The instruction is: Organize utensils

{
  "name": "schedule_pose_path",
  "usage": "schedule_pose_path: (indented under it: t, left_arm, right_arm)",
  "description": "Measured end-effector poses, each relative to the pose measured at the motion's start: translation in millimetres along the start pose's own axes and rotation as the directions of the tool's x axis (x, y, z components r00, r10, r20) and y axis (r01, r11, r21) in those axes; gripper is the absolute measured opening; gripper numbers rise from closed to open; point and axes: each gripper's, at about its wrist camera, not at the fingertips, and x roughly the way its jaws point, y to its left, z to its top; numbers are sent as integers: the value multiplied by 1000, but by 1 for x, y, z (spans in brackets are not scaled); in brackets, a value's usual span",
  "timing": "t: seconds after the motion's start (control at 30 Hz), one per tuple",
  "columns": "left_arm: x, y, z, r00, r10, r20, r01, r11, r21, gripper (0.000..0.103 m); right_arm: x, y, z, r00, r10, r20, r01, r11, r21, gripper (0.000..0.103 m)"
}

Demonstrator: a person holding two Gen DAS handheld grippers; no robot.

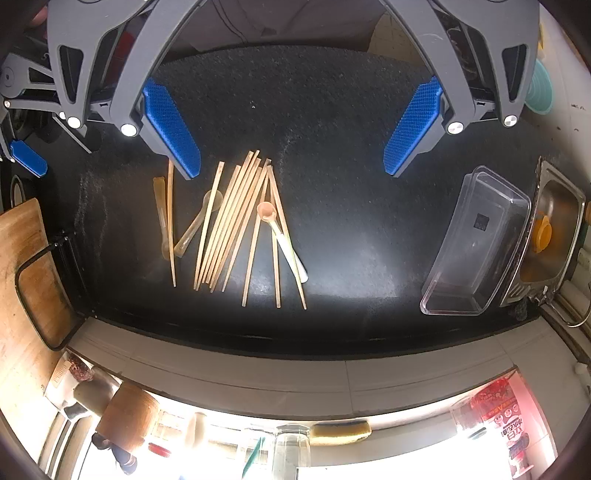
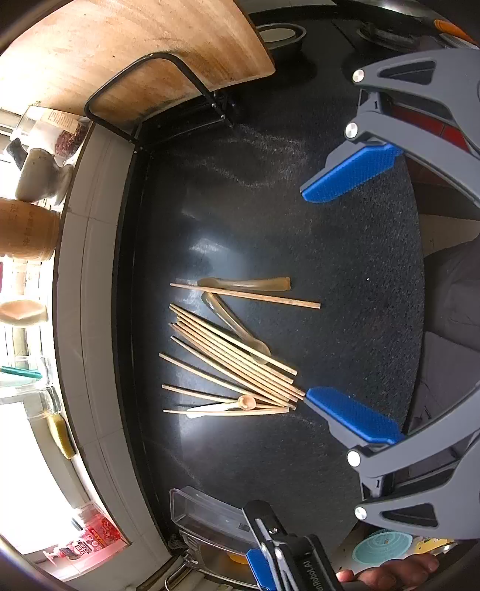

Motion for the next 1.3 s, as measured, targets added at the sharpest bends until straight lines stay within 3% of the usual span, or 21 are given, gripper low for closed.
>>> schedule_pose_path:
  t: [1.3]
  left_arm:
    - [0,-2,2,1000,4,5,-4,1000,9,97]
  right_arm:
    - [0,3,4,1000,-2,-6,2,1000,14,97]
